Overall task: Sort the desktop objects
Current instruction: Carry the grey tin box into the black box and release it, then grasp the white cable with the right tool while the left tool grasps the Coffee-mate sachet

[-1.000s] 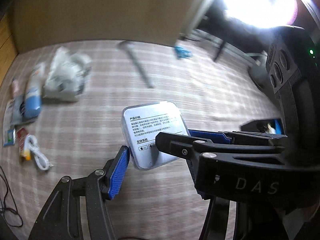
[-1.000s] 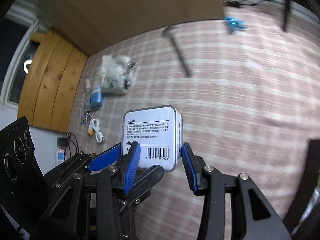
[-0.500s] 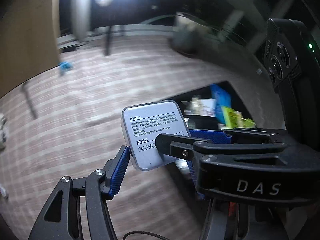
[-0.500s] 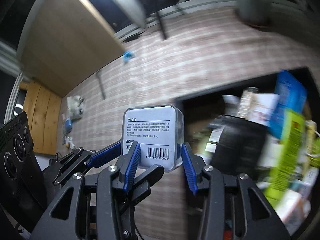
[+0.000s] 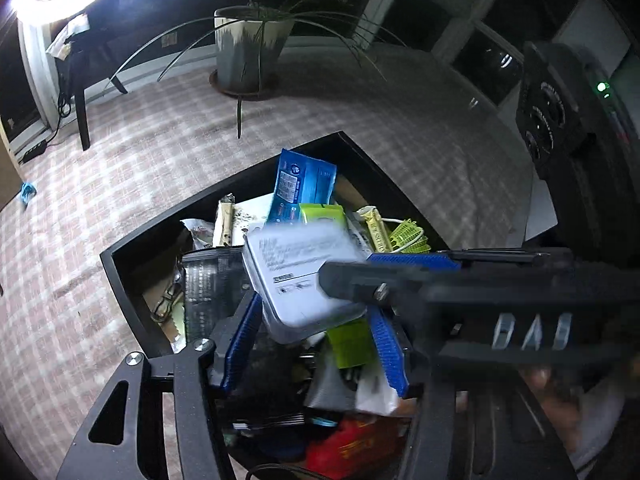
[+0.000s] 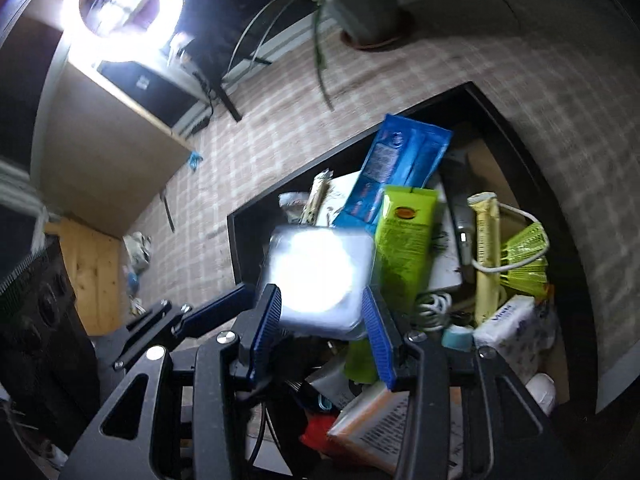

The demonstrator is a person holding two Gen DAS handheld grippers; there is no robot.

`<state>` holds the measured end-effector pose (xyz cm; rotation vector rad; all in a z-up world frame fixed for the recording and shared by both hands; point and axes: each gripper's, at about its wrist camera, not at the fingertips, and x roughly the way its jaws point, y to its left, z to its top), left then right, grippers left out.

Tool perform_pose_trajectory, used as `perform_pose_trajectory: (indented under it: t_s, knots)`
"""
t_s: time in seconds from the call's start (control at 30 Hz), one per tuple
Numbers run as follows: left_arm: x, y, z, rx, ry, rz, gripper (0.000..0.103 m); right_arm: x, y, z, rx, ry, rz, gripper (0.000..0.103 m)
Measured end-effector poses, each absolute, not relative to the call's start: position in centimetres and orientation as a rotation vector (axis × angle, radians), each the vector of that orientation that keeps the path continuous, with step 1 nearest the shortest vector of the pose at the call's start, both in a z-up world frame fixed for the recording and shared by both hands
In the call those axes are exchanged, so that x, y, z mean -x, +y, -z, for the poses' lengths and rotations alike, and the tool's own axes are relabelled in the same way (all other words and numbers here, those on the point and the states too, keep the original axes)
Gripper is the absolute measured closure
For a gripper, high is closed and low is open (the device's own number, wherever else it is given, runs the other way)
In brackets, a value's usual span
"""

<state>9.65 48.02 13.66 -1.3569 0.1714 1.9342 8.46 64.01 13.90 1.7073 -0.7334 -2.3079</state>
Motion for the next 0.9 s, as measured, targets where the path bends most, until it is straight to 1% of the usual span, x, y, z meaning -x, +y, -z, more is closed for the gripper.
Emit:
perform_pose_trajectory:
  t_s: [0.2, 0.4, 0.7, 0.9]
  knots:
    - [-8.9, 45.2, -14.8, 1.37, 0.146, -2.029, 0.052, -7.9, 63.6, -15.4, -1.66, -0.671, 2.328, 0.061]
    - [-6.9, 39.4, -15.3, 1.408, 0.071, -2.139, 0.052, -6.8, 59.1, -15.8, -1.655, -0.562, 2.285, 0.061]
    - [-4.0, 26.7, -15.0, 1.501, -0.04, -2.329, 0.052, -5.5, 47.8, -17.1, -1.606, -0.364, 2.218, 0.061]
    - [-3.1, 16.7, -14.2, 1.567, -0.085, -2.436, 0.051, -5.2, 37.2, -17.1, -1.547, -0.17, 2.176, 0.061]
